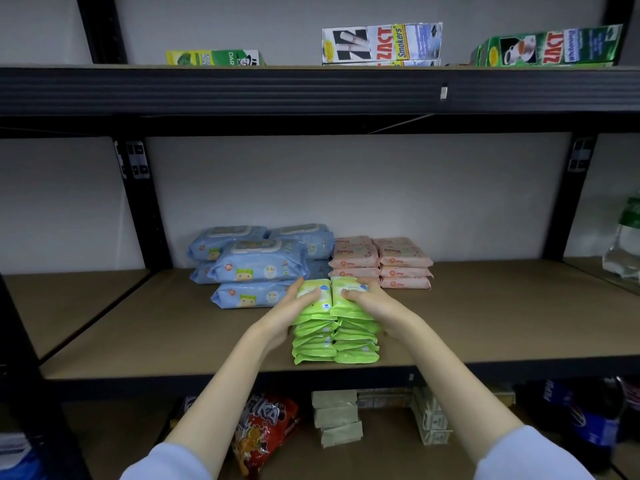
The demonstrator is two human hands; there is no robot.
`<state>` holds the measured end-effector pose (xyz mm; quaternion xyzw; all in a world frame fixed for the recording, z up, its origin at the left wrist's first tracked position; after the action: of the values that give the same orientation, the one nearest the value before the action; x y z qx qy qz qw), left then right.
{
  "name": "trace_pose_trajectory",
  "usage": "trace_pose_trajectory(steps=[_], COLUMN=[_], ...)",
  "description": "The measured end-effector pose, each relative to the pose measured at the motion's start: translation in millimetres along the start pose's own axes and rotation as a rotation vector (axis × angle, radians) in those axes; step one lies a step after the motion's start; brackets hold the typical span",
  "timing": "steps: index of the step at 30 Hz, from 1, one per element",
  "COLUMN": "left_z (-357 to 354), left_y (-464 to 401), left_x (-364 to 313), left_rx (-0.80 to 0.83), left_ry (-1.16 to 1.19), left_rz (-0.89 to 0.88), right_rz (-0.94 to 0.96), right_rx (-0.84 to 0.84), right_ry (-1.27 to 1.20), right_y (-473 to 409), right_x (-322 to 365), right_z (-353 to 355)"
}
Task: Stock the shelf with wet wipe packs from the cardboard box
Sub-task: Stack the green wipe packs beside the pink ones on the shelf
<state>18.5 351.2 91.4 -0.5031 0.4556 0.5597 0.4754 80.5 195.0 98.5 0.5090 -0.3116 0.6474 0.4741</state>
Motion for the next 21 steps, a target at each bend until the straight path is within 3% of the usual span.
trace_pose_trajectory(steps=[5,9,21], left_z=[13,-1,-10], left_y=[-19,-6,-8], left_x=[16,4,7], left_rx=[0.020,0.013,-0.046], left_ry=[0.228,0.159,0.128], left_rz=[0.040,0.041,-0.004], right_rz=[0.030,0.014,0.027], right_rx=[0.011,0.142,0.091], right_ry=[-0.092,-0.145,-0.091], right_y=[-5,-8,-4], right_x=[2,-5,-5], right_z=[10,3,-6])
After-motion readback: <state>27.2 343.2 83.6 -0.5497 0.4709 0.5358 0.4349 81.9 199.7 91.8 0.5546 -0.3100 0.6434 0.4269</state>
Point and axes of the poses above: each hand's wrist, its own y-axis away from the middle knuckle, its own z-axis out of the back of the hand, x = y × z, the point moved 2 cm from there along -y, towards the middle knuckle, and after that the axes turned 2 degrees about y, right-handed, at the moved point
